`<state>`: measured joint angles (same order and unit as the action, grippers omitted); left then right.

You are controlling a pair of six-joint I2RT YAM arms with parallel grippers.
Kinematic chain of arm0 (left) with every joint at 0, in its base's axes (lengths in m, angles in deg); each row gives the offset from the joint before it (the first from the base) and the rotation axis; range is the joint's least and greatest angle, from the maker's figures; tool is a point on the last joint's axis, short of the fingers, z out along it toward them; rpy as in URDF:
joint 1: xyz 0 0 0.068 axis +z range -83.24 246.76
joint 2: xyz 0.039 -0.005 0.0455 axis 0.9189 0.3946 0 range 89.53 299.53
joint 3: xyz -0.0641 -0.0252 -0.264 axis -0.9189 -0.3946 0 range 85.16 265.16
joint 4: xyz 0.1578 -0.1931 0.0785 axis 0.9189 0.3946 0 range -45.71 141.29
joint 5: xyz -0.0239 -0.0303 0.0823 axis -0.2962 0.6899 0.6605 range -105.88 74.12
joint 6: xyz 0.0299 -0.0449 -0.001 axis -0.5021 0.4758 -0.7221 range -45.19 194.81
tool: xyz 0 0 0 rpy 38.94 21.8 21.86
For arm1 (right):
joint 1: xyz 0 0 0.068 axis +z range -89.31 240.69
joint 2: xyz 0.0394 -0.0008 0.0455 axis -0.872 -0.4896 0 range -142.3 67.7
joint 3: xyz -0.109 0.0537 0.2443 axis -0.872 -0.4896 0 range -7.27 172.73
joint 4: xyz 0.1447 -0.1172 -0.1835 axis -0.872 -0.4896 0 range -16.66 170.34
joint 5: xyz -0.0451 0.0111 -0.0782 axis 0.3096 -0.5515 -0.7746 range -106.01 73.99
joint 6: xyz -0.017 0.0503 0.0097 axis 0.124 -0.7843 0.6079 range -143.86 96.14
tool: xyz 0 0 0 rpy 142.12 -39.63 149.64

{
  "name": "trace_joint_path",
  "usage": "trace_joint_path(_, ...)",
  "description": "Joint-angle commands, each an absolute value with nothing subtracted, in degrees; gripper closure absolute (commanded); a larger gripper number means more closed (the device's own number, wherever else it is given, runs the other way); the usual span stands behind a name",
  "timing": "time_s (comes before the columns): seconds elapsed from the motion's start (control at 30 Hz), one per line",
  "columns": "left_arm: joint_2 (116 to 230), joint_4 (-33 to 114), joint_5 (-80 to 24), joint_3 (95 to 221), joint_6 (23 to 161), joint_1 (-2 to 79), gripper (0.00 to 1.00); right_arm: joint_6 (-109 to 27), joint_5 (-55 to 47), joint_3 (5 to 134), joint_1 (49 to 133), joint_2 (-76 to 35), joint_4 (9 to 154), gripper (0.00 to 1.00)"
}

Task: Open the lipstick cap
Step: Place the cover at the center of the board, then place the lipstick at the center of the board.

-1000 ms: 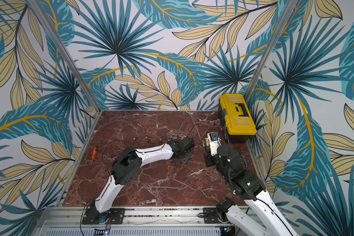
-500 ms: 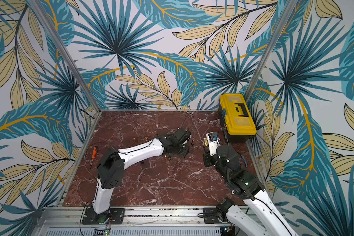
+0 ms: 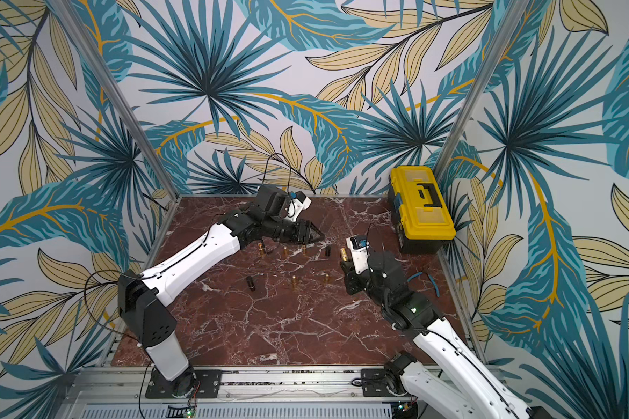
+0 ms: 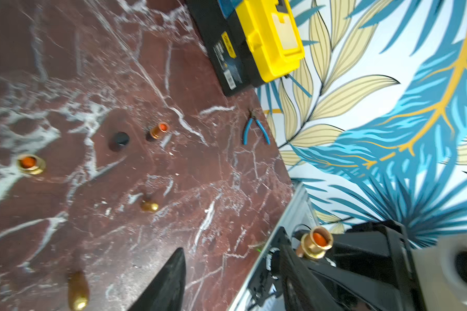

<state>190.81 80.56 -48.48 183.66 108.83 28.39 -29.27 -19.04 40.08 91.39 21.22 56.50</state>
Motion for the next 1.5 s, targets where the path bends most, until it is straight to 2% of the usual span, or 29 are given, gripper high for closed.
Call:
trace_joint_path(0.0,190.71,80.94,-58.3,184.89,110.64,27.8,0.42,-29.5,-13.98,39.41,91.32,19.8,61.16,0.9)
trace_joint_path(0.3,192.7,80.94,-60.9,185.96,108.49,27.82,0.42,-28.79,-11.53,42.7,91.36,13.12,60.33,0.9)
trace_joint_path(0.63,194.21,81.11,-60.11,185.4,107.34,28.1,0.43,-28.74,-9.86,43.9,91.31,11.29,60.99,0.9)
trace_joint_path(0.93,195.14,81.11,-61.66,186.05,106.8,28.16,0.58,-28.68,-10.05,43.88,91.44,10.06,61.44,0.9)
trace_joint_path(1.13,195.44,81.09,-61.49,185.8,106.62,28.17,0.61,-28.43,-9.34,44.32,91.45,9.19,61.31,0.9)
trace_joint_path(1.47,195.79,81.05,-61.85,185.75,106.53,28.15,0.75,-28.07,-9.79,44.5,91.49,9.21,61.07,0.9)
